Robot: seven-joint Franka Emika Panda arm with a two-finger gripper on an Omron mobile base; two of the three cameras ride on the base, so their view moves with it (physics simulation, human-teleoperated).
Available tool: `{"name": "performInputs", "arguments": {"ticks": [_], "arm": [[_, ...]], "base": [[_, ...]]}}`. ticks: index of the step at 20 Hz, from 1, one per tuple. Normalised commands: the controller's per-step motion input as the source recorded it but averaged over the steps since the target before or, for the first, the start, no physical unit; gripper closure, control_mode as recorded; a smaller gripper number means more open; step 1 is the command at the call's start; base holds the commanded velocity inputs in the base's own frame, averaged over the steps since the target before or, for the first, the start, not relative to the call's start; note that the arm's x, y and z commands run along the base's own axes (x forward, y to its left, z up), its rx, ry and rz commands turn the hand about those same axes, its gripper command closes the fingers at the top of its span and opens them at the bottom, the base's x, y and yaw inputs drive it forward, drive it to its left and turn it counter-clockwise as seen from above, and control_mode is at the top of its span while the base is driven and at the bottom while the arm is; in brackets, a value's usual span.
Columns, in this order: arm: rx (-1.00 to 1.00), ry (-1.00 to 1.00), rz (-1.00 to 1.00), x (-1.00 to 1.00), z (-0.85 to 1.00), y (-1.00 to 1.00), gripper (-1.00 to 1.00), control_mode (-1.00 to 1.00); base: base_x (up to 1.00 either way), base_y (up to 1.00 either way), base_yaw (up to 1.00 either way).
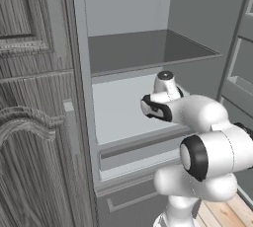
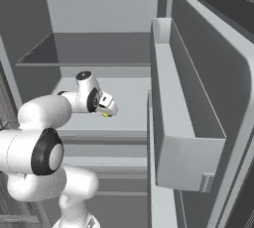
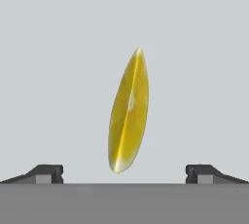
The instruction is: Grab the onion and lemon wedge from the fridge, place them in the blender, close the lid, and turn on the blender to create a marinade.
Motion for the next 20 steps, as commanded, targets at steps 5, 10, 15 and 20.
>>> {"name": "performInputs", "arguments": {"ticks": [5, 10, 15, 20], "arm": [[0.00, 0.01, -0.07, 0.36, -0.14, 0.00, -1.00, -1.00], [0.00, 0.02, -0.05, 0.19, -0.25, -0.05, -1.00, -1.00], [0.00, 0.04, -0.02, 0.00, -0.43, -0.21, 1.00, -1.00], [0.06, 0.00, 0.00, 0.01, -0.56, -0.47, 1.00, -1.00]], "base": [[0.00, 0.00, 0.00], [0.00, 0.00, 0.00], [0.00, 0.00, 0.00], [0.00, 0.00, 0.00]]}}
